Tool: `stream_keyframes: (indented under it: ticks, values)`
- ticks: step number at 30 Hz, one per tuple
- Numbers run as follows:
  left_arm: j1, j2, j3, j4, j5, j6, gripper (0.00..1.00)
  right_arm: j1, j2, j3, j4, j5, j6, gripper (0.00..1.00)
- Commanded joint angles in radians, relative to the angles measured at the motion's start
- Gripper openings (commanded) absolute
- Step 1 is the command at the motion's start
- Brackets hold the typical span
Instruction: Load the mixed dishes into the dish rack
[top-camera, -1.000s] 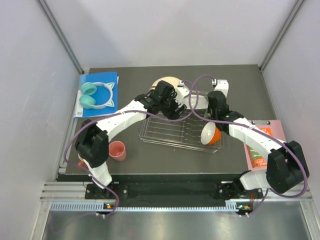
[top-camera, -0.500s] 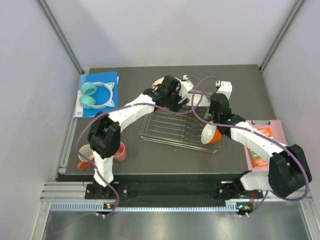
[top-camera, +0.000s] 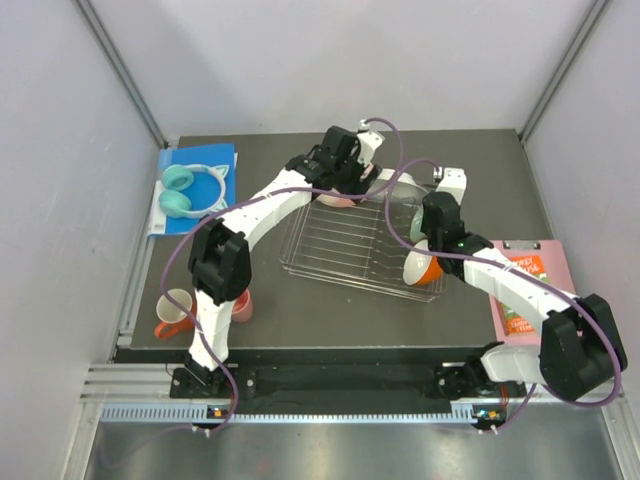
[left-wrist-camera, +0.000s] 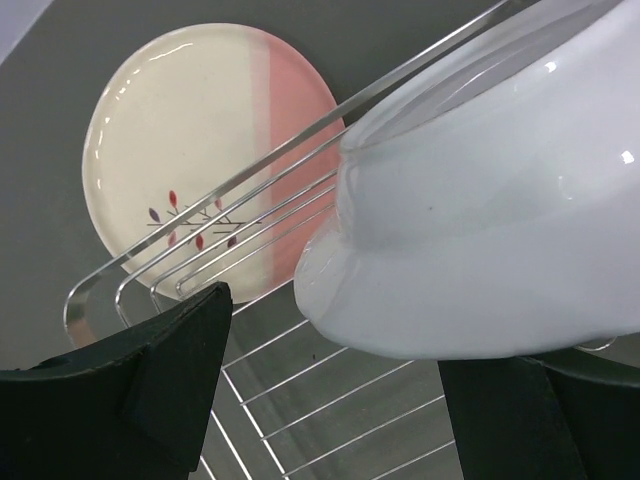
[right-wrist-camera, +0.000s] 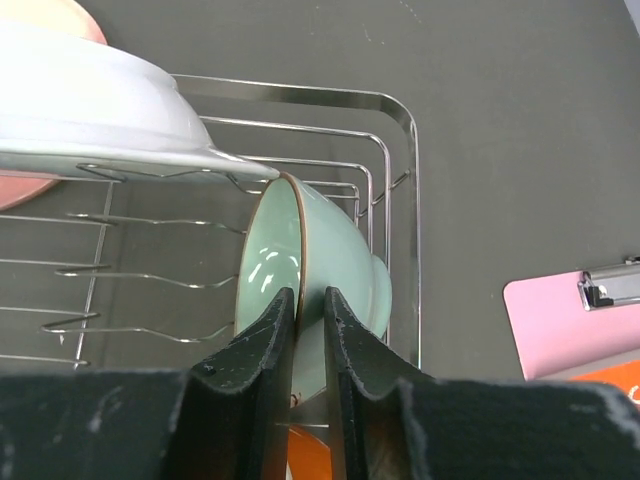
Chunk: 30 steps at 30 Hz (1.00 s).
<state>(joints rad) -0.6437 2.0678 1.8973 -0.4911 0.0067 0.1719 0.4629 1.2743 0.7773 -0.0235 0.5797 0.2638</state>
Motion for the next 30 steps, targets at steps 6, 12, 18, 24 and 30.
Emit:
stream_keyframes:
  ticks: [6, 12, 18, 24, 30]
  values:
    - [-0.004, 0.023, 0.025, 0.039, 0.053, -0.052, 0.83, 0.129, 0.040, 0.011, -0.237, -0.115, 0.074, 0.13]
    - [-0.024, 0.038, 0.063, 0.014, 0.065, -0.052, 0.84, 0.195, 0.063, 0.042, -0.291, -0.098, 0.091, 0.11]
    - [-0.027, 0.051, 0.086, -0.001, 0.064, -0.054, 0.84, 0.197, 0.065, 0.053, -0.335, -0.107, 0.098, 0.12]
    - [-0.031, 0.044, 0.094, -0.021, 0.078, -0.055, 0.84, 0.197, 0.004, 0.043, -0.322, -0.107, 0.106, 0.39]
    - [-0.057, 0.025, 0.141, -0.107, 0.093, -0.069, 0.85, 0.197, -0.130, 0.086, -0.316, -0.060, 0.100, 1.00]
